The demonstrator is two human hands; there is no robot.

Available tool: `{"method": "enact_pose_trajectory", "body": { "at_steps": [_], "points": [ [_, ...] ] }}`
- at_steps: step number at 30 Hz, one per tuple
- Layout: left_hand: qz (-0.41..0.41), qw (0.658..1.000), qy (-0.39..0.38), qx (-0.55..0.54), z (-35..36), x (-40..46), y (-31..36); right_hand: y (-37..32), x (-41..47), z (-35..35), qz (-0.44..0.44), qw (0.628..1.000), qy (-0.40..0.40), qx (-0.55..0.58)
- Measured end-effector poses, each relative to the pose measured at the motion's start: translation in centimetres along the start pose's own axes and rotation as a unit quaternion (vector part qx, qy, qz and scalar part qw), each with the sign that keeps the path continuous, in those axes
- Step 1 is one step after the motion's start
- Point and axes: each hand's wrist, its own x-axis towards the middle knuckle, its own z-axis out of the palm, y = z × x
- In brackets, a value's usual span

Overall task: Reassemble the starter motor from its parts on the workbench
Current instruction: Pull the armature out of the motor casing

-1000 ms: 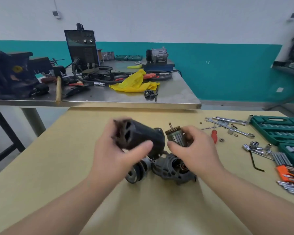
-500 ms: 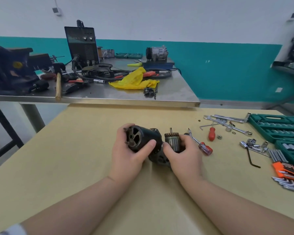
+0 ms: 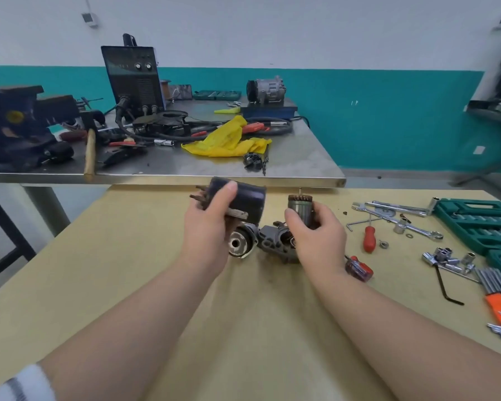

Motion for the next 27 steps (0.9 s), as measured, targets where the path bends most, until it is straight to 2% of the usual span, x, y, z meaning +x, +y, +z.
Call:
{"method": "enact_pose_trajectory", "body": {
  "at_steps": [5, 8, 12, 15, 21, 27],
  "points": [
    [-0.136, 0.979, -0.042, -0.148, -1.9, -4.3, 2.3, -2.3, -4.6, -3.9, -0.025, 0.995, -0.087, 0.049],
    [-0.189, 0.960, -0.030, -0.205, -3.7, -7.1, 1.7, -1.8, -8.4, -4.8, -0.012, 0.990, -0.130, 0.049],
    [-0.226, 0.946, -0.020, -0.232, -5.9, -8.9, 0.4, -0.6, -10.5, -4.7, 0.006, 0.985, -0.171, 0.019],
    [-0.240, 0.942, -0.020, -0.233, -6.4, -8.6, 0.0, -0.3, -10.5, -4.6, -0.012, 0.978, -0.208, -0.003],
    [-0.233, 0.936, 0.015, -0.264, -7.1, -7.4, -0.5, 0.4, -10.7, -4.5, 0.023, 0.979, -0.198, 0.036],
    [-0.308, 0.902, -0.003, -0.302, -8.3, -7.3, -0.7, 1.1, -10.6, -4.5, 0.018, 0.972, -0.234, -0.020]
  ]
}}
